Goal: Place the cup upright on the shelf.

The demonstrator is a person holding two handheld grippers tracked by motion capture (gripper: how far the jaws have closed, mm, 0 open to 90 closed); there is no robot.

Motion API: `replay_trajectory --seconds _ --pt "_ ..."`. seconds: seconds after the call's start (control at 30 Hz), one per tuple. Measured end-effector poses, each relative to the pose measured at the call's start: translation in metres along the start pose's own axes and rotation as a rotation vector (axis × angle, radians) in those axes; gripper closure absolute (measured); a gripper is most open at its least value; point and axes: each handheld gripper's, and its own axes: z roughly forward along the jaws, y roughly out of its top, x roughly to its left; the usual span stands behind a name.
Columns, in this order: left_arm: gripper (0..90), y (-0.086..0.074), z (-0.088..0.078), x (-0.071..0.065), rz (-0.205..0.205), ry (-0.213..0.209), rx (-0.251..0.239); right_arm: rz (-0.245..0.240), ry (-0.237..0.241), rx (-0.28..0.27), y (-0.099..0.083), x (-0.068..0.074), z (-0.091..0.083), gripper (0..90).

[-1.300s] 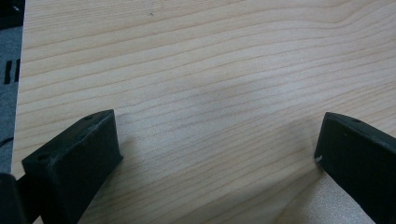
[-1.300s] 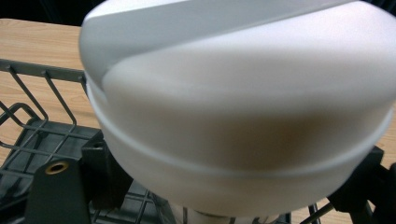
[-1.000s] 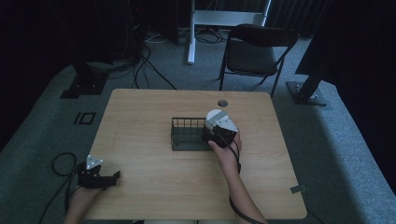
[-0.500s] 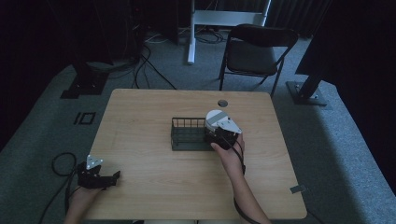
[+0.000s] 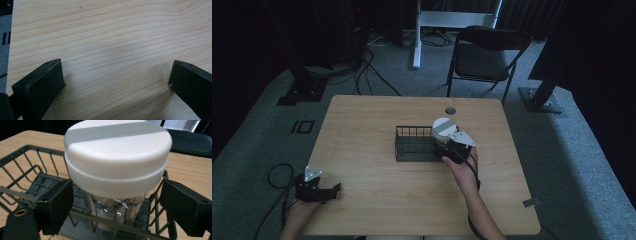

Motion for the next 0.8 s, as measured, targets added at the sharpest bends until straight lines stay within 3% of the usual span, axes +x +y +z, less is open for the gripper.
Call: replay_trajectory --seconds 0.33,0.53,0.8 --pt "0.1 0.000 0.000 0.000 0.000 0.000 0.000 -0.005 0.019 -0.004 -0.005 -0.009 -0.014 12.0" --pt "0.1 0.000 0.000 0.000 0.000 0.000 0.000 -0.011 -0.015 -0.034 -0.013 -0.019 -0.024 12.1" --pt "0.1 0.000 0.000 0.000 0.000 0.000 0.000 -0.016 -0.010 -0.020 -0.022 -0.031 -0.033 12.1"
